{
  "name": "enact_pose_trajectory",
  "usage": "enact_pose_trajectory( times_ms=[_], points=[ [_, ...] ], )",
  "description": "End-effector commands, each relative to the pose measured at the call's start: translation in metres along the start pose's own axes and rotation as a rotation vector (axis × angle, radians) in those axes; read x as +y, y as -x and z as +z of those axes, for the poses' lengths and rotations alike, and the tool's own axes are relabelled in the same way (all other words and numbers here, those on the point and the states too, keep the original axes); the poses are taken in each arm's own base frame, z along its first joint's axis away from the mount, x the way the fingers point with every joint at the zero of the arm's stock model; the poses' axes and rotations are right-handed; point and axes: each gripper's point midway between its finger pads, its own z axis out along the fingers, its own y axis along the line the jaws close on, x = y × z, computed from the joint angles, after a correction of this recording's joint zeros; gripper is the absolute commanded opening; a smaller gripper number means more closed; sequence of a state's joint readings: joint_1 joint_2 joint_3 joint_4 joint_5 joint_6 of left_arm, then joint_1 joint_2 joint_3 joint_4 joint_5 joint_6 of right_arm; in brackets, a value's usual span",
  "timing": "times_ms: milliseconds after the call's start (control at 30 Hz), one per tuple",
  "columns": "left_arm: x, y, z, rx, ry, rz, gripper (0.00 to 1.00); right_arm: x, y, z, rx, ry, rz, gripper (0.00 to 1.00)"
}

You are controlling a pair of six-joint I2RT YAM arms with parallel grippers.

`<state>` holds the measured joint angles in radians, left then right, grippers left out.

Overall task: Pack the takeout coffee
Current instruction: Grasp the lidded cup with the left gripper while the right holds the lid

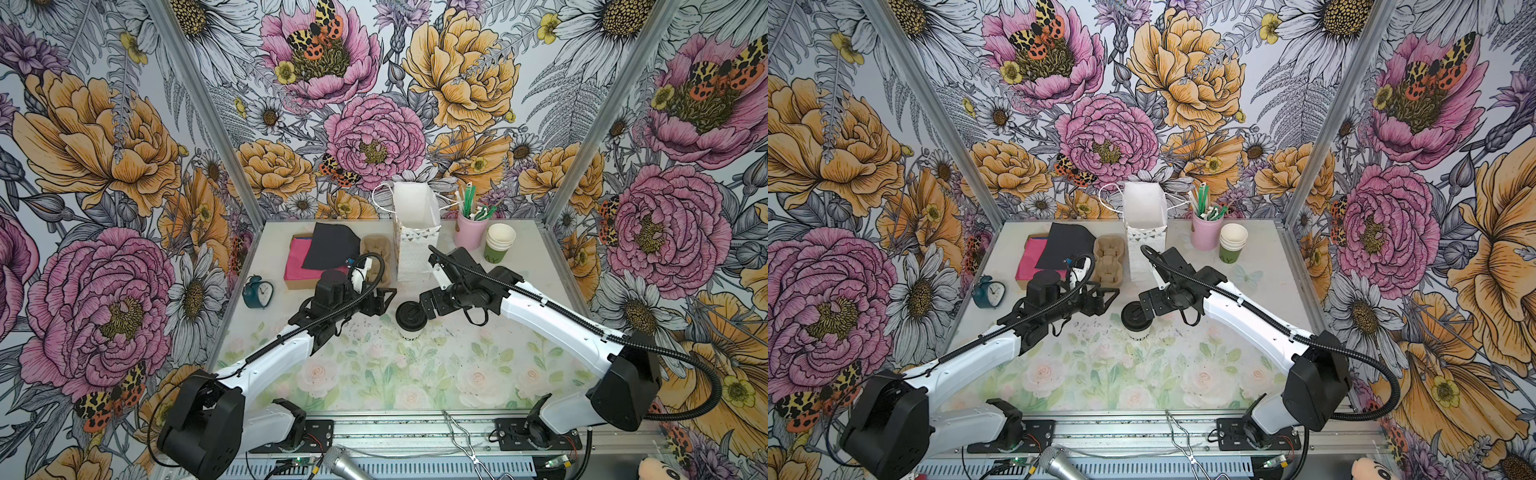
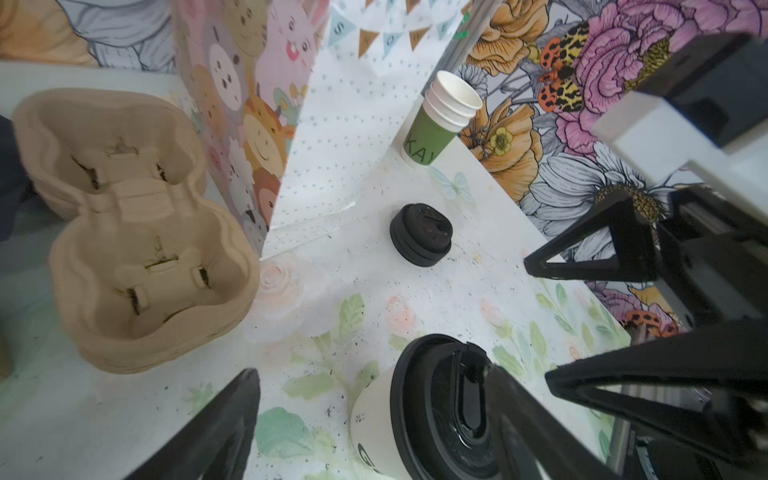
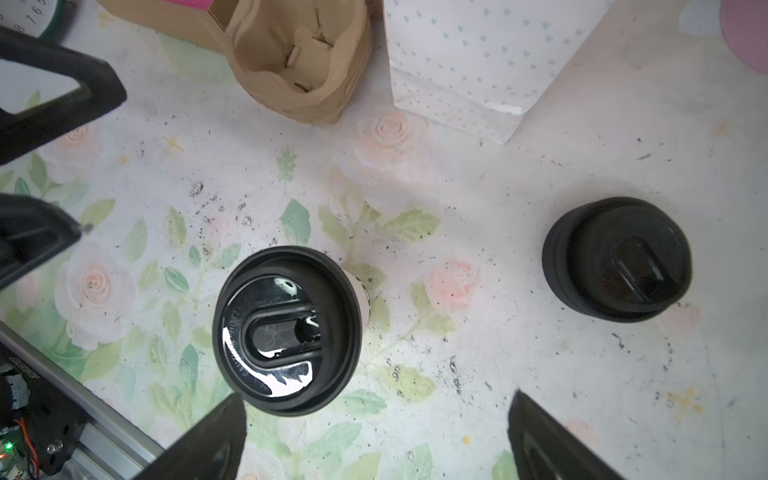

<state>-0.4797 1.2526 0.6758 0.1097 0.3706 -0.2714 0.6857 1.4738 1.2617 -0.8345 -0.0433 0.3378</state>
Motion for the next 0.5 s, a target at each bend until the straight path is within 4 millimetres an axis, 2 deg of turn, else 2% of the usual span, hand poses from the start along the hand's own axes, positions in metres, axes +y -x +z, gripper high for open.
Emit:
enact_pose_trajectory(
  times_ms=[0,233,467],
  points=[
    [-0.023,0.004,0.010,0.039,-0.120,0.014,0.80,0.001,-0.003,0.003,0.004,0.008,0.027,0.99],
    [-0.022,-0.013,0.034,0.145,-0.139,-0.019,0.68,-0.001,-0.007,0.019,0.038,-0.003,0.032,0.99],
    [-0.010,-0.031,0.045,0.219,-0.092,-0.032,0.59,-0.003,-0.009,0.031,0.060,-0.011,0.026,0.99]
  ],
)
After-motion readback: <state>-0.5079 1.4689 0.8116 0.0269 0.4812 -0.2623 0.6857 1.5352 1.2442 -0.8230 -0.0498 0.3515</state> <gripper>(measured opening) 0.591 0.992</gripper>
